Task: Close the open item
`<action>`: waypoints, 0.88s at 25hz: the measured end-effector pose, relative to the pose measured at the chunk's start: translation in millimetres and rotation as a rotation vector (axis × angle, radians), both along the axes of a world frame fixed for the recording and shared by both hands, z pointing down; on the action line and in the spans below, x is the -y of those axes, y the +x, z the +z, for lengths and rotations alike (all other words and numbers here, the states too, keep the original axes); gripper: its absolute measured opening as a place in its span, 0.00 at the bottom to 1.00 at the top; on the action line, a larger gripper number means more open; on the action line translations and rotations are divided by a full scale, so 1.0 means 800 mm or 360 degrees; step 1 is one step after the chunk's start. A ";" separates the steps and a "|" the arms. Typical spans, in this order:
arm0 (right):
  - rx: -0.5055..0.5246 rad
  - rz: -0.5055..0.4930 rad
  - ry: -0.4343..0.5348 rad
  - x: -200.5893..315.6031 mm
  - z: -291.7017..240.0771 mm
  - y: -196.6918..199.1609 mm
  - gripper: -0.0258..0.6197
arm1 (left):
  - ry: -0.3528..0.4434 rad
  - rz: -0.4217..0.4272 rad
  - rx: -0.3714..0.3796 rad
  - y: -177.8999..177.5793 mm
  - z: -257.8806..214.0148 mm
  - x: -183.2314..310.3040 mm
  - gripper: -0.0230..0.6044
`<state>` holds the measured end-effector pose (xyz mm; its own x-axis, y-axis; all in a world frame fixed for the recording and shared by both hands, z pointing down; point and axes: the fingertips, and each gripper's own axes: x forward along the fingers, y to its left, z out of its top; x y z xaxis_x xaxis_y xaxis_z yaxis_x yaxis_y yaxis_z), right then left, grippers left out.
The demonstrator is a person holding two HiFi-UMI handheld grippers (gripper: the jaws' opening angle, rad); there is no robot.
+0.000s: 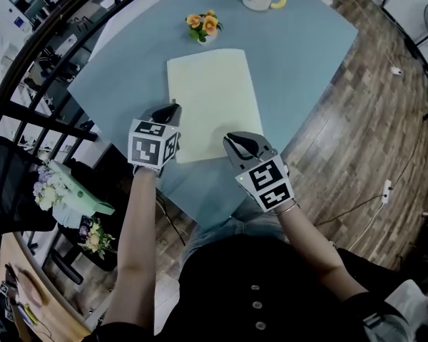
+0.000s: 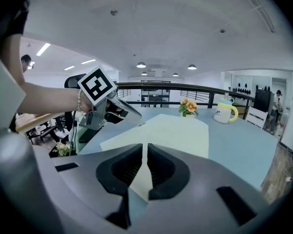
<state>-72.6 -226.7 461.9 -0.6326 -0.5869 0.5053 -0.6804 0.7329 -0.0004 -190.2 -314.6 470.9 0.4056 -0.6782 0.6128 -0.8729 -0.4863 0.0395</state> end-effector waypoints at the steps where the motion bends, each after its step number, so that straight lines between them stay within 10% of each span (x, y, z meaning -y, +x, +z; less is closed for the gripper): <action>1: 0.0024 -0.0017 -0.0029 -0.003 -0.001 0.001 0.11 | 0.0018 -0.0003 -0.0025 0.002 -0.008 -0.005 0.07; 14: 0.0315 0.0024 -0.0037 -0.018 -0.060 0.018 0.20 | 0.0184 0.0075 -0.0289 0.043 -0.089 -0.070 0.07; 22: 0.0427 0.0055 0.0073 -0.030 -0.099 0.028 0.05 | 0.0246 0.0157 -0.0397 0.070 -0.116 -0.112 0.07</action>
<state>-49.9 -203.0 382.4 -0.7195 -0.6289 0.2946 -0.6849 0.7127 -0.1513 -133.9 -224.7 378.0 0.5992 -0.7054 0.3787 -0.7938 -0.5851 0.1659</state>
